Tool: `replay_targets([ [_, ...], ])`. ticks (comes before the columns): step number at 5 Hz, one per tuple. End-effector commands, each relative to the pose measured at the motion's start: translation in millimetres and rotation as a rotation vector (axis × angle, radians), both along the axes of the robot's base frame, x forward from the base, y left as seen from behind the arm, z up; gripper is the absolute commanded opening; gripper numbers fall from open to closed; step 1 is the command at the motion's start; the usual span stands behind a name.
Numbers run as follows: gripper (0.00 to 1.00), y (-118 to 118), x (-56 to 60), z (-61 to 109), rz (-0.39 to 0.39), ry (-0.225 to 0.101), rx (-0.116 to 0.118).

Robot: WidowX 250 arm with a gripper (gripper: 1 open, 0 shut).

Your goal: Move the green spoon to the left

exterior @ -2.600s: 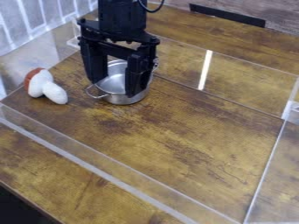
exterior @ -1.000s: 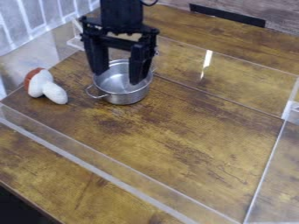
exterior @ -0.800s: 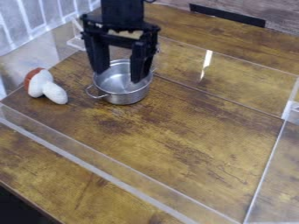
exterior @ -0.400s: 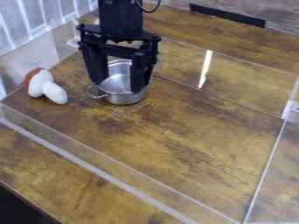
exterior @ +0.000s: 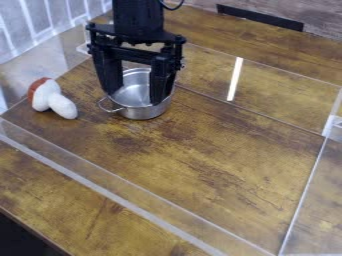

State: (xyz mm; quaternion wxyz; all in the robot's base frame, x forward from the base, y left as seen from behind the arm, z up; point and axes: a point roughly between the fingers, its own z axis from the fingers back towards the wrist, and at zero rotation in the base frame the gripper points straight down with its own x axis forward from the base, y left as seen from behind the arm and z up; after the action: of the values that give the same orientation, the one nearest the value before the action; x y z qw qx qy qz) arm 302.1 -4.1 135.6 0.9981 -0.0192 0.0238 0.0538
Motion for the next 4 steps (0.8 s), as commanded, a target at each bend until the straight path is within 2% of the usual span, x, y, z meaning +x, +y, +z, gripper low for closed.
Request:
replay_targets([
  [1, 1.00, -0.1, 4.6, 26.9, -0.063, -0.088, -0.001],
  [2, 1.00, -2.0, 5.9, 22.8, -0.088, -0.086, -0.005],
  [4, 1.00, -4.9, 5.5, 12.7, -0.121, -0.077, 0.003],
])
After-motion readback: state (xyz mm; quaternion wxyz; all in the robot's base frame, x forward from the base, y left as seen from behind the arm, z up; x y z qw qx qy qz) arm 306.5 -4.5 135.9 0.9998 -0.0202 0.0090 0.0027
